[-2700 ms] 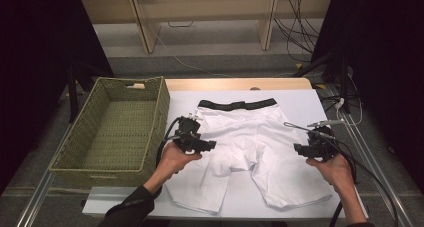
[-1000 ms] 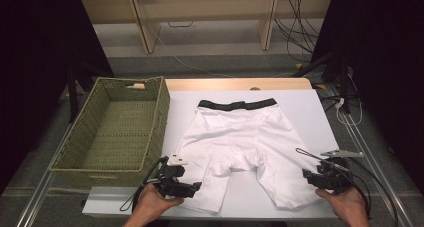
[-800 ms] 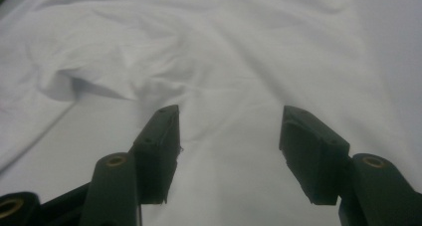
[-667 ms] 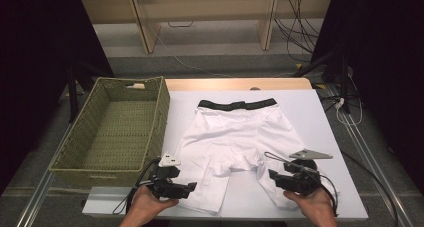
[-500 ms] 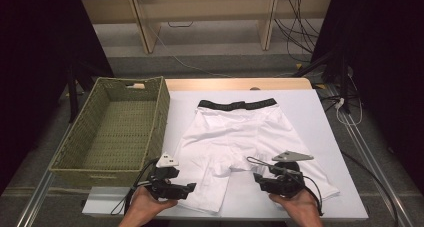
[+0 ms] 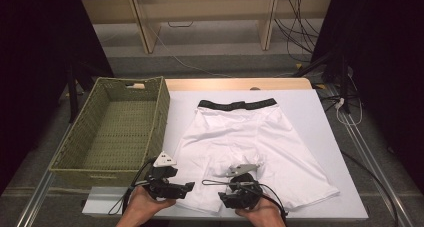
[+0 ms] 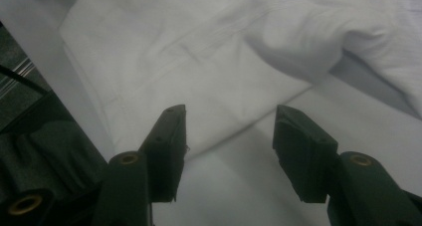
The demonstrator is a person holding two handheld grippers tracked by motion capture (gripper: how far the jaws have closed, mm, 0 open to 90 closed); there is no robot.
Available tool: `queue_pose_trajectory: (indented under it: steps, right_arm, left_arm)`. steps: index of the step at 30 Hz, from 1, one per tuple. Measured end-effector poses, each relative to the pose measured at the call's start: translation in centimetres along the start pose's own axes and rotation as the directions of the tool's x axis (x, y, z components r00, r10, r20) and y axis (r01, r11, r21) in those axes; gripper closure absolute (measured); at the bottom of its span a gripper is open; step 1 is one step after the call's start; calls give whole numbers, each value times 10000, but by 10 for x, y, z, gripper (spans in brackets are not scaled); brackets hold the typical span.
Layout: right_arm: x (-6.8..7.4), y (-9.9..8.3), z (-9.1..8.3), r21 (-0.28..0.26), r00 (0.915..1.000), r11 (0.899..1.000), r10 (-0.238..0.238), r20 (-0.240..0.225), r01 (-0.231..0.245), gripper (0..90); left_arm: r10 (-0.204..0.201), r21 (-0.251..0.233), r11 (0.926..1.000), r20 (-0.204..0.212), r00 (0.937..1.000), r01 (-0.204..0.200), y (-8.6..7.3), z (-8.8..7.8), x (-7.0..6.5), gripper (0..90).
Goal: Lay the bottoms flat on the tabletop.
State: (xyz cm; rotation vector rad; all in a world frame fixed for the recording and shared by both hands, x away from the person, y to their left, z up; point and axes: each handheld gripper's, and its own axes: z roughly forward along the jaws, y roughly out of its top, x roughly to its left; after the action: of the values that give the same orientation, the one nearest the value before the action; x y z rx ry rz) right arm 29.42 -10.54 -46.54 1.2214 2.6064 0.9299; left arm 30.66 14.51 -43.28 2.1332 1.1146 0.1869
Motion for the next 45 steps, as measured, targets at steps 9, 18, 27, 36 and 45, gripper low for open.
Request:
queue_pose_trajectory:
  steps: [9,18,27,36,45]
  right_arm:
    - [14,-2,15,431,9960,9963,-764,468,744,666]
    - [5,-6,0,683,9982,9970,-402,436,372,900]
    - [-17,-14,-13,747,9962,9972,-33,866,-32,895]
    - [-21,-9,-26,-31,9987,9996,267,424,-266,608]
    - [-27,-10,-36,-351,9984,9980,524,200,-517,564]
  left_arm:
    - [17,6,10000,-44,10000,-17,0,-1,1,231]
    - [-86,-106,9999,-69,9999,86,0,-5,3,231]
    - [-304,141,9994,-351,9989,309,-6,-5,5,249]
    - [-986,1214,9870,-596,9933,1053,-25,1,17,304]
    - [-1273,2080,9721,814,9885,1080,-32,17,15,430]
